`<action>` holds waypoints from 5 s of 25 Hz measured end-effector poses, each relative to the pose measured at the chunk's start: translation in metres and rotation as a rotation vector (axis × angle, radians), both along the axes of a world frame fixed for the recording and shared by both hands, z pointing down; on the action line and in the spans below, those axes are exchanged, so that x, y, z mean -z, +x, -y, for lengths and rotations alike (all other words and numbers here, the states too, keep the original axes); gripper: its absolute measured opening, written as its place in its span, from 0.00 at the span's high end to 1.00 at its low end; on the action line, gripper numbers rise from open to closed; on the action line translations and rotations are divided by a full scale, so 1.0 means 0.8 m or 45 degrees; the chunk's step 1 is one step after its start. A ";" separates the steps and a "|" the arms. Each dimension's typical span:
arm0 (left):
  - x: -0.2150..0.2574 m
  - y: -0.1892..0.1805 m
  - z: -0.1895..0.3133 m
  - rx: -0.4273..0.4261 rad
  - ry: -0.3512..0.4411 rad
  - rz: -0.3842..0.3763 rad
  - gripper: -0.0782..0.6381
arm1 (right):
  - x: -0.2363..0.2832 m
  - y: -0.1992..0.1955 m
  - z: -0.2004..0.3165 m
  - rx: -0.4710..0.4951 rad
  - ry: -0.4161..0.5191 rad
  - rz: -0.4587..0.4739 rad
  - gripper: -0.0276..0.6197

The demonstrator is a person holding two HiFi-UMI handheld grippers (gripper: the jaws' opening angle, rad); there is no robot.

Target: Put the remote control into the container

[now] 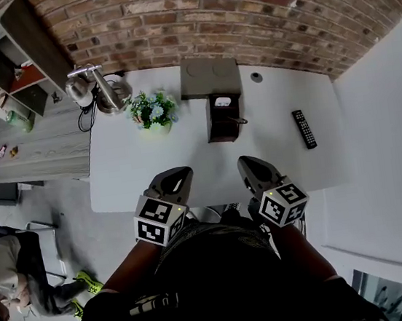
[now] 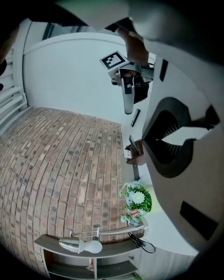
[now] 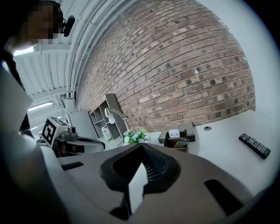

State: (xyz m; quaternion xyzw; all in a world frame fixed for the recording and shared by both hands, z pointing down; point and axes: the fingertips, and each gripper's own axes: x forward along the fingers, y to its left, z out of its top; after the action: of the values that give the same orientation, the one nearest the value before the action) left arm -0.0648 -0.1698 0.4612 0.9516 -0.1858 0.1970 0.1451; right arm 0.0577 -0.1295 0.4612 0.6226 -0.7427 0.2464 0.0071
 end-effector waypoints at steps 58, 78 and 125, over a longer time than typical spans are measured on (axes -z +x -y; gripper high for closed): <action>-0.076 0.170 -0.049 0.025 -0.142 0.202 0.88 | -0.107 0.303 -0.065 -0.177 -0.286 -0.332 0.94; -0.096 0.184 -0.038 0.318 -0.234 0.304 0.88 | -0.276 0.525 0.077 -0.088 -0.858 -0.544 0.56; -0.047 0.048 -0.004 0.048 -0.096 0.208 0.88 | -0.040 0.235 0.047 -0.635 0.006 0.541 0.63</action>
State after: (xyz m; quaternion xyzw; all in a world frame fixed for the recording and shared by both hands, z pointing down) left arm -0.0260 -0.1666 0.4991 0.9226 -0.2075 0.2781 0.1687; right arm 0.2457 -0.1673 0.4932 0.7200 -0.5528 0.3633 -0.2098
